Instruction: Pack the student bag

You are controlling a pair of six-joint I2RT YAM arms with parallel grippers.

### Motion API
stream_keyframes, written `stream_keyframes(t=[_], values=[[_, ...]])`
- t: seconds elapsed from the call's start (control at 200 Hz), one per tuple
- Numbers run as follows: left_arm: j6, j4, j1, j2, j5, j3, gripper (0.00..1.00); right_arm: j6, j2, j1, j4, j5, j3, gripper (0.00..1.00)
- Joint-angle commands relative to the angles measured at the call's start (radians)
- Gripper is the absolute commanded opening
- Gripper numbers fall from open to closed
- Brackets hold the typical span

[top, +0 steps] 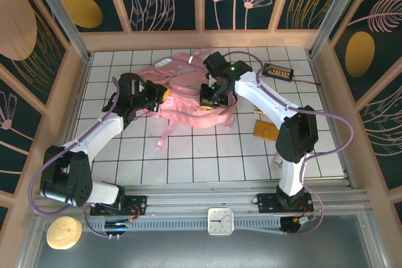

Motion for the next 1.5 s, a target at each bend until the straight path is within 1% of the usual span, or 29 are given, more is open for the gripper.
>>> stream_keyframes(t=[0.0, 0.125, 0.27, 0.425, 0.565, 0.676, 0.821, 0.916, 1.006, 1.021, 1.111, 1.151, 1.161, 1.186, 1.216, 1.381, 1.496], values=[[0.036, 0.085, 0.033, -0.042, -0.055, 0.039, 0.00, -0.031, 0.022, -0.022, -0.095, 0.036, 0.016, 0.00], [0.052, 0.065, 0.036, -0.044, -0.057, 0.041, 0.00, -0.054, 0.026, -0.025, -0.117, 0.096, 0.023, 0.00], [0.077, 0.035, 0.060, -0.060, -0.044, 0.020, 0.00, -0.083, 0.019, -0.060, -0.123, 0.141, -0.006, 0.00], [0.138, -0.034, 0.112, -0.103, -0.042, -0.019, 0.00, -0.103, -0.005, -0.092, -0.096, 0.141, -0.037, 0.00], [0.157, -0.050, 0.148, -0.122, -0.023, -0.064, 0.00, -0.123, 0.003, -0.089, -0.063, 0.093, -0.016, 0.00], [0.188, -0.077, 0.161, -0.122, -0.019, -0.075, 0.00, -0.135, 0.011, -0.065, -0.049, 0.075, 0.006, 0.00], [0.282, -0.150, 0.192, -0.089, -0.026, -0.038, 0.00, -0.150, 0.016, -0.019, -0.036, 0.054, 0.025, 0.00], [0.343, -0.185, 0.218, -0.046, -0.022, -0.004, 0.00, -0.138, 0.024, 0.030, -0.002, 0.027, 0.011, 0.00], [0.393, -0.219, 0.224, -0.009, -0.022, 0.036, 0.00, -0.115, 0.048, 0.070, 0.054, 0.001, -0.018, 0.00], [0.398, -0.223, 0.224, -0.008, -0.021, 0.041, 0.04, -0.111, 0.055, 0.076, 0.064, -0.006, -0.022, 0.00], [0.408, -0.239, 0.224, -0.012, -0.014, 0.046, 0.33, -0.081, 0.098, 0.096, 0.140, -0.047, -0.036, 0.00], [0.407, -0.243, 0.224, -0.024, -0.006, 0.039, 0.50, -0.069, 0.119, 0.099, 0.166, -0.065, -0.035, 0.00], [0.406, -0.244, 0.224, -0.028, -0.004, 0.037, 0.52, -0.067, 0.125, 0.099, 0.173, -0.069, -0.033, 0.00], [0.404, -0.251, 0.224, -0.037, 0.003, 0.029, 0.55, -0.062, 0.137, 0.101, 0.183, -0.081, -0.027, 0.00], [0.398, -0.256, 0.224, -0.054, 0.012, 0.016, 0.56, -0.056, 0.151, 0.101, 0.190, -0.093, -0.014, 0.00], [0.355, -0.291, 0.221, -0.181, 0.056, -0.093, 0.59, -0.060, 0.175, 0.113, 0.183, -0.110, 0.066, 0.00], [0.301, -0.274, 0.197, -0.258, 0.095, -0.186, 0.60, -0.055, 0.188, 0.119, 0.180, -0.140, 0.100, 0.00]])
